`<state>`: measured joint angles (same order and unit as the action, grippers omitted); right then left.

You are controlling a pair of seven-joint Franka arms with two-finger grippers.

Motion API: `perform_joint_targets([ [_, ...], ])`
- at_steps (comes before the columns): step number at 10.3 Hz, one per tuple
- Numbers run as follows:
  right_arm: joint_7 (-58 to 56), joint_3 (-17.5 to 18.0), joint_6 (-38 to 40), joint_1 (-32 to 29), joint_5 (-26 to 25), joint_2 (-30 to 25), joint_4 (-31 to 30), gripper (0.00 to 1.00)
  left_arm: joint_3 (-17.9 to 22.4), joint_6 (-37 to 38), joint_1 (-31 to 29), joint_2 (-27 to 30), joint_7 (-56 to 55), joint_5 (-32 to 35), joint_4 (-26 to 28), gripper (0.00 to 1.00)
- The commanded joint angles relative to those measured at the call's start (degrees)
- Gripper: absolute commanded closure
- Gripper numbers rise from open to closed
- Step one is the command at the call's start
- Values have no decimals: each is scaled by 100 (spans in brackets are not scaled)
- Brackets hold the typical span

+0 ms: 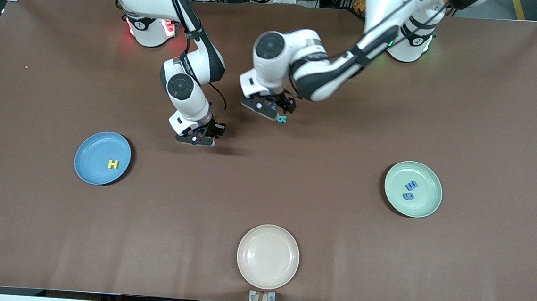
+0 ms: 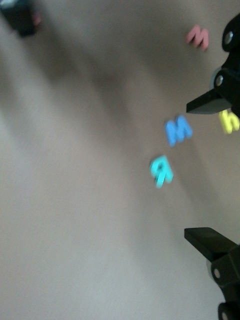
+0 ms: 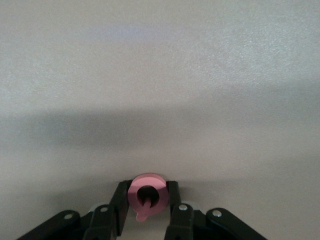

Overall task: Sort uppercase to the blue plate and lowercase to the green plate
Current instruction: 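Grasp the pink Q with the right gripper while the left returns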

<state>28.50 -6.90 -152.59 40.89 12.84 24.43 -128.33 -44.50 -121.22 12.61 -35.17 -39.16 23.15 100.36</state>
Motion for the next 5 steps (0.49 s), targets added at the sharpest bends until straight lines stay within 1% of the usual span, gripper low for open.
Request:
perform_joint_targets([
  [1, -486, 92, 992, -310, 140, -175, 449, 68, -121, -86, -432, 160, 102, 102, 264, 0],
  [3, -450, 101, 1475, -310, 140, -228, 695, 68, -121, -77, -671, 186, 172, 120, 264, 0],
  [5, -415, 109, 1609, -310, 140, -290, 783, 68, -121, -25, -733, 195, 181, 111, 264, 0],
])
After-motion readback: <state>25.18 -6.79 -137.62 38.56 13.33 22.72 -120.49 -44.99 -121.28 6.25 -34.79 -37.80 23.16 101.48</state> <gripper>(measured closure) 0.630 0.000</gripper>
